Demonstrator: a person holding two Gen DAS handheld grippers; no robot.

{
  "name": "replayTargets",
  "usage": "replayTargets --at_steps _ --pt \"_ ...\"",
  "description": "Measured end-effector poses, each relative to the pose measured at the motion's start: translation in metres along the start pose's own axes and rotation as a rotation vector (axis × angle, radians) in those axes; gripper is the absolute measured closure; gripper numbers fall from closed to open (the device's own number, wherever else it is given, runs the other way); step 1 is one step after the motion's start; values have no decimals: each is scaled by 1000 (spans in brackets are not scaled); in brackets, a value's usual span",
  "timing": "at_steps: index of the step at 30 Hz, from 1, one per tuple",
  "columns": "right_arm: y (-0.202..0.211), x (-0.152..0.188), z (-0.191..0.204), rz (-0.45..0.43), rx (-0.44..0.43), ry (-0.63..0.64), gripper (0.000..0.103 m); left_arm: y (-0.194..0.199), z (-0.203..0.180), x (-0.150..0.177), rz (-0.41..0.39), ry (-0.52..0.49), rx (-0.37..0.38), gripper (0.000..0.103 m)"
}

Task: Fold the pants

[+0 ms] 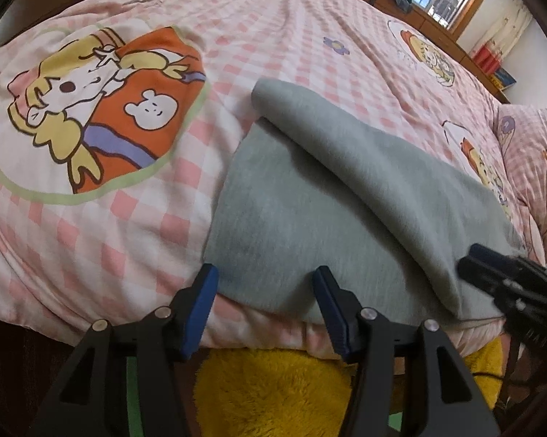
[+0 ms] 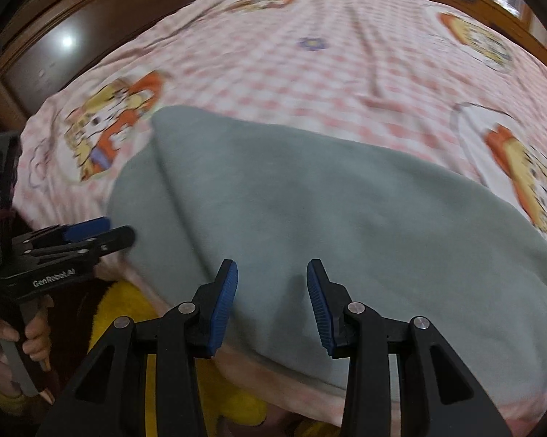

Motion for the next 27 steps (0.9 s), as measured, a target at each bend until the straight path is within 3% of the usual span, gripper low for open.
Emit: replayTargets --at_steps 6,18,19,21,23,27 --pt "-24 -14 24 9 -13 42 62 4 13 -2 -4 37 -5 45" --pt "-46 -28 23 1 -13 37 63 2 14 -4 -10 53 -10 45" --pt "-45 -30 22 -7 -25 22 65 2 13 -5 -11 53 -11 45" --pt "-41 -33 17 -25 -66 -21 86 3 13 -6 -13 52 -11 45" --pt "-34 -38 12 -47 -115 -80 94 3 12 -8 -18 50 -14 45" --pt "-13 -47 -8 -108 -160 -189 95 7 7 -15 -34 45 -18 45"
Point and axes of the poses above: each gripper's, at about its wrist camera, not at the fingertips, and y roughly against the way its jaws point, z to its left, x to its underside, the point moved 10 cm from there along -y, roughly the way its jaws point, and after that the axes turned 3 degrees about y, right-handed, at the moved point
